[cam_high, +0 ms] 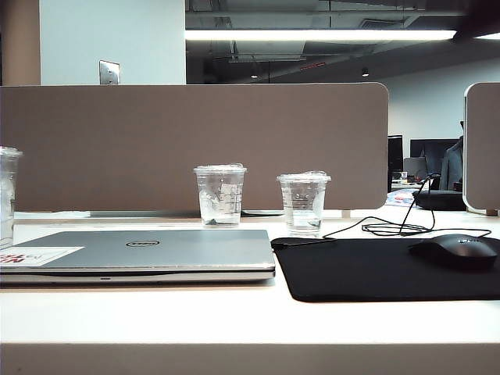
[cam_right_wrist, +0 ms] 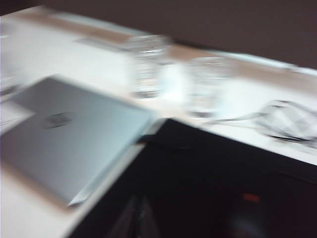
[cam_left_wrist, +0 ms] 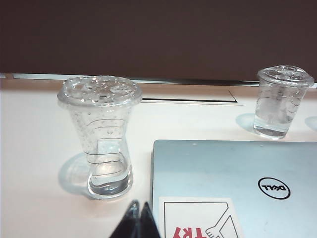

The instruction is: Pick up the coffee cup on the left and place it on the left side of the laptop.

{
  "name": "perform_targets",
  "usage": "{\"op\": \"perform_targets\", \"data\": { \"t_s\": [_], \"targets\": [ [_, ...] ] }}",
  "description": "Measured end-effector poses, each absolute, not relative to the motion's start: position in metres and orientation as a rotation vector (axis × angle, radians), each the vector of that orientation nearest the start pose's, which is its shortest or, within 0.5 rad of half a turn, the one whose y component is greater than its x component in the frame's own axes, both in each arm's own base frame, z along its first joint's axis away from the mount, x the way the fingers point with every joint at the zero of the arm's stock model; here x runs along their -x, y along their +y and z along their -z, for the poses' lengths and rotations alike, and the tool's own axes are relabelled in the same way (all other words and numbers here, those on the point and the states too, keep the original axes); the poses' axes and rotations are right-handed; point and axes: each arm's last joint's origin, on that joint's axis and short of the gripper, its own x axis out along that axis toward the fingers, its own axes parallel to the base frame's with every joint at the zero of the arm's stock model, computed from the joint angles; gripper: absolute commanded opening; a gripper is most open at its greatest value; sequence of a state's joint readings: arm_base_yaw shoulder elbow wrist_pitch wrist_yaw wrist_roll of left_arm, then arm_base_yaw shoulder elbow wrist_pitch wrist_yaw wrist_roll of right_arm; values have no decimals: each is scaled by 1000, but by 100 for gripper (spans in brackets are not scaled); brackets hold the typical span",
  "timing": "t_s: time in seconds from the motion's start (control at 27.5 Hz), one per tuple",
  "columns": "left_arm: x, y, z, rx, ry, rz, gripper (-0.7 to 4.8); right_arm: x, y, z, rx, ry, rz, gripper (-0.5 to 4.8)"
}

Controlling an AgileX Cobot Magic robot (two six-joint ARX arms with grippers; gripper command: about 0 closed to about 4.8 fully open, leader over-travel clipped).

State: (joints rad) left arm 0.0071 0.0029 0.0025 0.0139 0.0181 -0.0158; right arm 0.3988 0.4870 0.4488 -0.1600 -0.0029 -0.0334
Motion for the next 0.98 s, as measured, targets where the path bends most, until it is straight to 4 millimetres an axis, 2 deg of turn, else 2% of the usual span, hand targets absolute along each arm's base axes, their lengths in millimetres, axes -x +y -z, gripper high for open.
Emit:
{"op": "perform_targets", "data": {
  "t_s": [0.04,0.18,0.4,0.73,0.98],
  "targets": [
    [-98,0,-165,16,-13,11,-5,-117,41,-252,59,136,-321,-4],
    [-98,0,-165,16,-13,11,-5,-110,24,-244,32,-7,-194,-4],
    [-98,0,-165,16,-10,12,-5,-99,8,-215,20,-80,30,-4],
    [-98,0,-165,16,-9,12,-5,-96,3,-178,22,-77,76,-4],
    [-98,0,-165,15,-6,12,-5,-97,-1,-172,27,-66,83,-4]
  ]
}}
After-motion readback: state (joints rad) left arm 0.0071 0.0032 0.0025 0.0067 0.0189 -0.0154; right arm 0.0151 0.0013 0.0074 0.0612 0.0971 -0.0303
